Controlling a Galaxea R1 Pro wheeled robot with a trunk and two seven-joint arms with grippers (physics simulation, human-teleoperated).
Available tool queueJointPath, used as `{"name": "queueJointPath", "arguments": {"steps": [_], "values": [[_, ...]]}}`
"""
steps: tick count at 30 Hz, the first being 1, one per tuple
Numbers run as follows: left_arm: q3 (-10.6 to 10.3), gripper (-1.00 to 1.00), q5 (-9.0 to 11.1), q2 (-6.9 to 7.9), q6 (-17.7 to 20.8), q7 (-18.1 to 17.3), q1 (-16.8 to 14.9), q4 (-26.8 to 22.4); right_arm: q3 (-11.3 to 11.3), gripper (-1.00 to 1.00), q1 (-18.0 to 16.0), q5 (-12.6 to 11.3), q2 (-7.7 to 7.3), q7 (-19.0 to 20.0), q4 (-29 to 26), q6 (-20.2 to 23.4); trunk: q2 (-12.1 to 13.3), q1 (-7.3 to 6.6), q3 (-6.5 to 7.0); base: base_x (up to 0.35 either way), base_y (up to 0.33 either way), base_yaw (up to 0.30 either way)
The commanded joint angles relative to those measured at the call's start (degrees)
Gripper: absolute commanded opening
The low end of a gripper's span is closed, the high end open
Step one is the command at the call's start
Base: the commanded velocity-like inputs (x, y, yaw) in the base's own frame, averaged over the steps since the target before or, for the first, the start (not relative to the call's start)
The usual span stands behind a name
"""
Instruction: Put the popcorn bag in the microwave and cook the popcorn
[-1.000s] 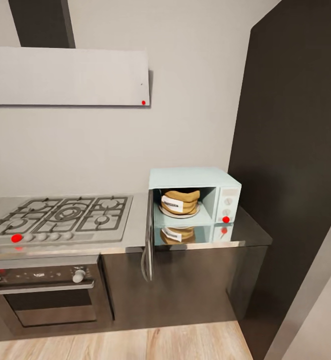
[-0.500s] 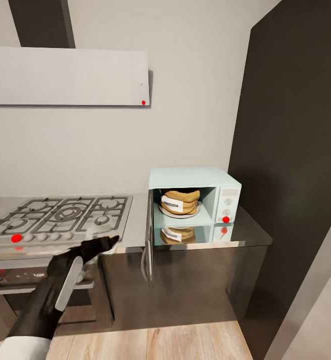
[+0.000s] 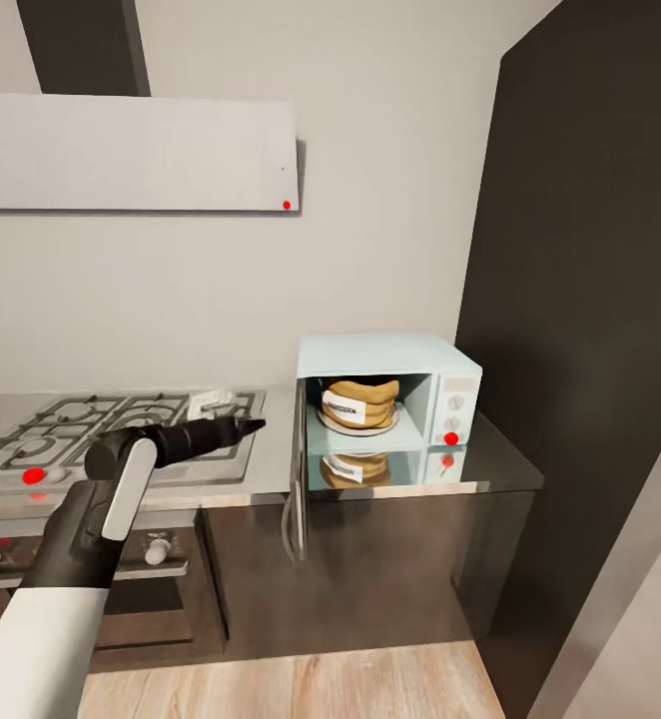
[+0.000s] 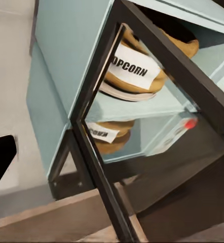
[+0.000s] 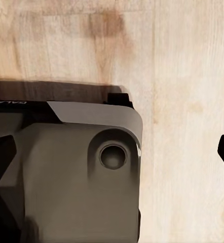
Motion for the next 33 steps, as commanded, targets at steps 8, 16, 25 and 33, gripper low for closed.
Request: {"name": "queueJointPath", "arguments": {"steps": [8, 16, 25, 33], "values": [[-11.2, 1.0, -0.1, 4.67, 3.7, -1.2, -0.1, 1.1, -0.4, 1.0, -0.1, 0.5, 0.14, -0.2, 0.1, 0.1, -0.1, 0.0, 0.12, 0.0, 0.0, -0.044], [-16.2, 1.0, 0.2, 4.94, 3.7, -2.3, -0.1, 1.0, -0.4, 1.0, -0.1, 0.5, 0.2, -0.2, 0.1, -0.2, -0.1, 0.0, 0.66, 0.0, 0.0, -0.169], [-19.3, 1.0, 2.5, 4.85, 3.8, -4.7, -0.1, 0.4, -0.4, 1.0, -0.1, 0.5, 0.16, -0.2, 0.1, -0.2, -0.1, 0.0, 1.27, 0.0, 0.0, -0.17], [-19.8, 1.0, 2.4, 4.26, 3.6, -4.7, -0.1, 0.1, -0.4, 1.0, -0.1, 0.5, 0.16, -0.2, 0.1, -0.2, -0.1, 0.0, 1.82, 0.0, 0.0, -0.168]]}}
